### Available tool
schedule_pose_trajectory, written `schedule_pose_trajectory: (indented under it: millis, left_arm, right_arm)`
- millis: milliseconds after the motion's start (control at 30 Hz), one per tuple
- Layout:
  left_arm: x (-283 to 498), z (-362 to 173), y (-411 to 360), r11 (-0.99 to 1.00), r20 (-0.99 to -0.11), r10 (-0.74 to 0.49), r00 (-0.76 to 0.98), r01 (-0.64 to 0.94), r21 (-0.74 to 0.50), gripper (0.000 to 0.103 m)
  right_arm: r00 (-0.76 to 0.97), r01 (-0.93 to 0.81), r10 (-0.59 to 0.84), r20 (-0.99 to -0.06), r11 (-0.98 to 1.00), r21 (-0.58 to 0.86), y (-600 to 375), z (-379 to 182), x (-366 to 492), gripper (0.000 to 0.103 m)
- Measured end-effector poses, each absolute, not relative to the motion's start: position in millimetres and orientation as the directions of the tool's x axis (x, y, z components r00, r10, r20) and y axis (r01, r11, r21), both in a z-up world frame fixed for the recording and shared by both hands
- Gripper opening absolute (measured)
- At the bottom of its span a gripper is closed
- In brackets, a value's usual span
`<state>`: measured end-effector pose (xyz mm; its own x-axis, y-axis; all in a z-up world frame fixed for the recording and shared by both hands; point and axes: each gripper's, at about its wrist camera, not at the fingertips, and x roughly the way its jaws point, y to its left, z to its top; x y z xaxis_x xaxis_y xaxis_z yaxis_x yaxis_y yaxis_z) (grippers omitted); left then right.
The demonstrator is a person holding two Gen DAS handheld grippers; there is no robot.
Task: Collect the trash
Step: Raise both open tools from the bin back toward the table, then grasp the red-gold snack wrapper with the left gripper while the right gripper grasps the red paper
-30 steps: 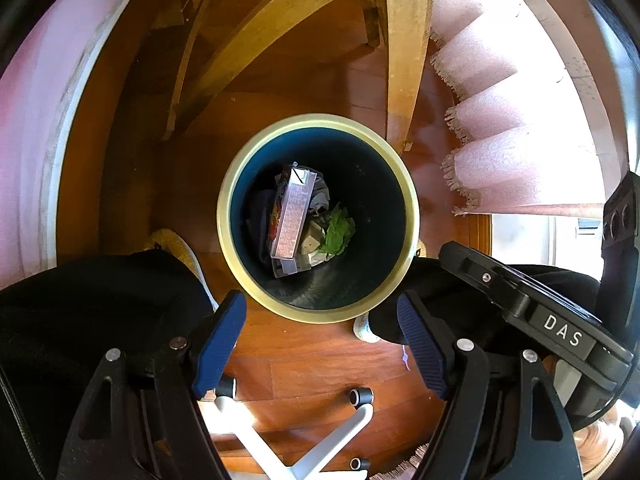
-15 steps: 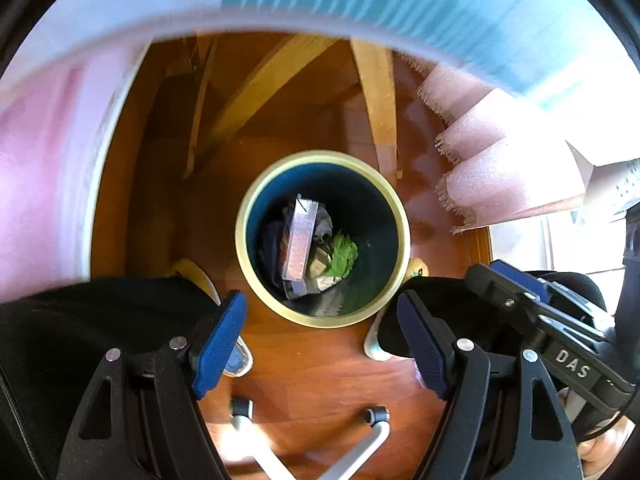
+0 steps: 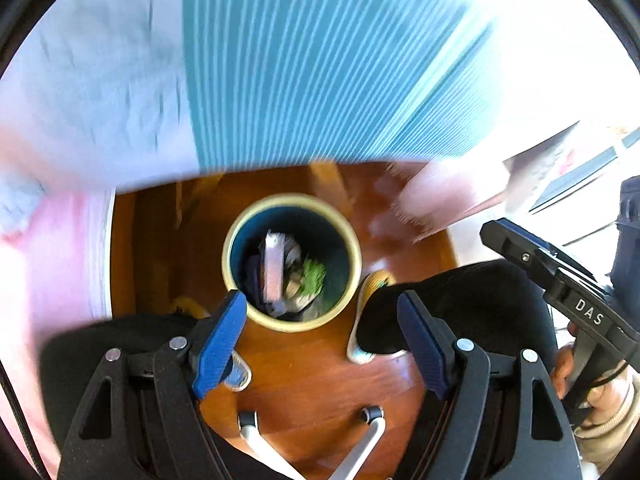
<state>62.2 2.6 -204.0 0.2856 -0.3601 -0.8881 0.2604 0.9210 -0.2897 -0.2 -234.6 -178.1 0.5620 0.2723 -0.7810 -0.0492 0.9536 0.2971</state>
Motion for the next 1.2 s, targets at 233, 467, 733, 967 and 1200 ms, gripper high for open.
schedule_pose_trajectory:
  millis: [233,467,733,967,1200]
  left_arm:
    - [58,-122,-2,0.883,-0.831,-0.438,0.342,0.339,-0.326,0.076]
    - [78,-34,-1,0.869,-0.765,-0.463,0.448,0.399,-0.292,0.076]
    - [142,25,-3,0.881,-0.735,-0.440,0.516,0.406,-0.242,0.077]
    - [233,50,-15,0.905,-0.738,-0.397,0.546,0.370,-0.213,0.077]
    - [335,44,-37,0.919,-0.758,-0.364,0.542,0.340,-0.199,0.077]
  right_arm:
    - [0.657,-0.127,0.326,-0.679,0.936,0.327,-243,-104,-11,0.042]
    - [0.717,-0.183,0.362,-0.595,0.922,0.341,-250,-33,2,0.042]
    - [0.748,-0.167,0.346,-0.567,0.924,0.345,-275,24,56,0.042]
    - [0.746,-0.090,0.296,-0.596,0.932,0.351,-306,38,144,0.058]
    - [0.710,0.056,0.267,-0.651,0.901,0.431,-345,9,257,0.059]
